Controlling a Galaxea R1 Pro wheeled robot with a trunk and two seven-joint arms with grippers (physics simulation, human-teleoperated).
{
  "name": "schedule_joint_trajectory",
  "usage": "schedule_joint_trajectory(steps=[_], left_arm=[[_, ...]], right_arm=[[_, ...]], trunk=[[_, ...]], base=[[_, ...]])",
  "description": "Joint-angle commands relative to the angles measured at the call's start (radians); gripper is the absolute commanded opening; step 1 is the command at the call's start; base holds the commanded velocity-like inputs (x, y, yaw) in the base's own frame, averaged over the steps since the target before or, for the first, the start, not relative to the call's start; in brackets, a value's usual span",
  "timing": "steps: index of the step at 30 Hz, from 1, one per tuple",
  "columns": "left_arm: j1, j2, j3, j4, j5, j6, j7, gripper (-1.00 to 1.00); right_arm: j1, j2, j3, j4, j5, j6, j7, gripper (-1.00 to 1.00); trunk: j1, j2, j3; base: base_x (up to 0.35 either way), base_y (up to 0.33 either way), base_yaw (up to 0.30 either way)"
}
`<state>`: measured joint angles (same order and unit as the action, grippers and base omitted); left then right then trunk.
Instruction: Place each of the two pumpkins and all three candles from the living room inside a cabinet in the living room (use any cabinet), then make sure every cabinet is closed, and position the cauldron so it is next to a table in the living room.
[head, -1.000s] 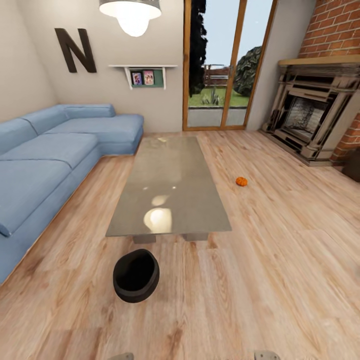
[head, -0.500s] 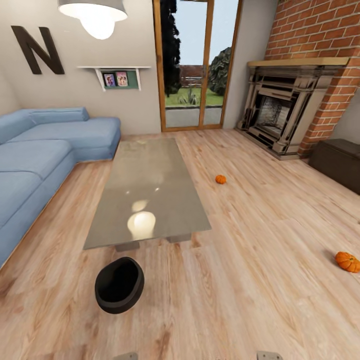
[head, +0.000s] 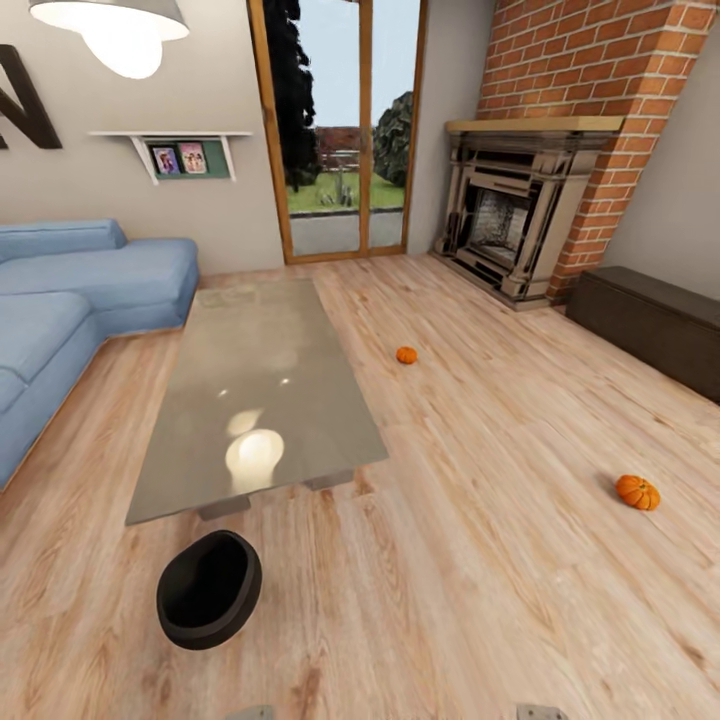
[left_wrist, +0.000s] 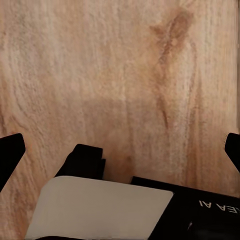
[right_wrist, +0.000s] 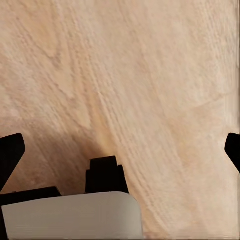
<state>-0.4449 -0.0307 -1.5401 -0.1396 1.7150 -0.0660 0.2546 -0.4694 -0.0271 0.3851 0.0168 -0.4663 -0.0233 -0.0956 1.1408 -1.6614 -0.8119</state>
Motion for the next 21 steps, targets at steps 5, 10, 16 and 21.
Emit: schedule_joint_trajectory(steps=[5,10,16,21], left_arm=[[0.0,0.0,0.0,0.0,0.0,0.0,0.0,1.0],[0.0,0.0,0.0,0.0,0.0,0.0,0.0,1.0],[0.0,0.0,0.0,0.0,0.0,0.0,0.0,1.0],[0.0,0.001,0.0,0.0,0.001,0.0,0.0,1.0]], right_arm=[[0.0,0.0,0.0,0.0,0.0,0.0,-0.001,1.0],[0.0,0.003,0.001,0.0,0.0,-0.004,-0.001,1.0],[0.0,0.004,0.001,0.0,0.0,-0.004,0.0,1.0],[0.008,0.013,0.004,0.002,0.004,-0.012,0.001,1.0]], trunk=[[-0.019,0.035,0.01],[-0.038,0.07,0.02],[-0.061,0.112,0.033],[-0.073,0.133,0.041]], base=[[0.0,0.0,-0.189],[0.0,0.0,-0.191],[0.0,0.0,-0.245],[0.0,0.0,-0.087]])
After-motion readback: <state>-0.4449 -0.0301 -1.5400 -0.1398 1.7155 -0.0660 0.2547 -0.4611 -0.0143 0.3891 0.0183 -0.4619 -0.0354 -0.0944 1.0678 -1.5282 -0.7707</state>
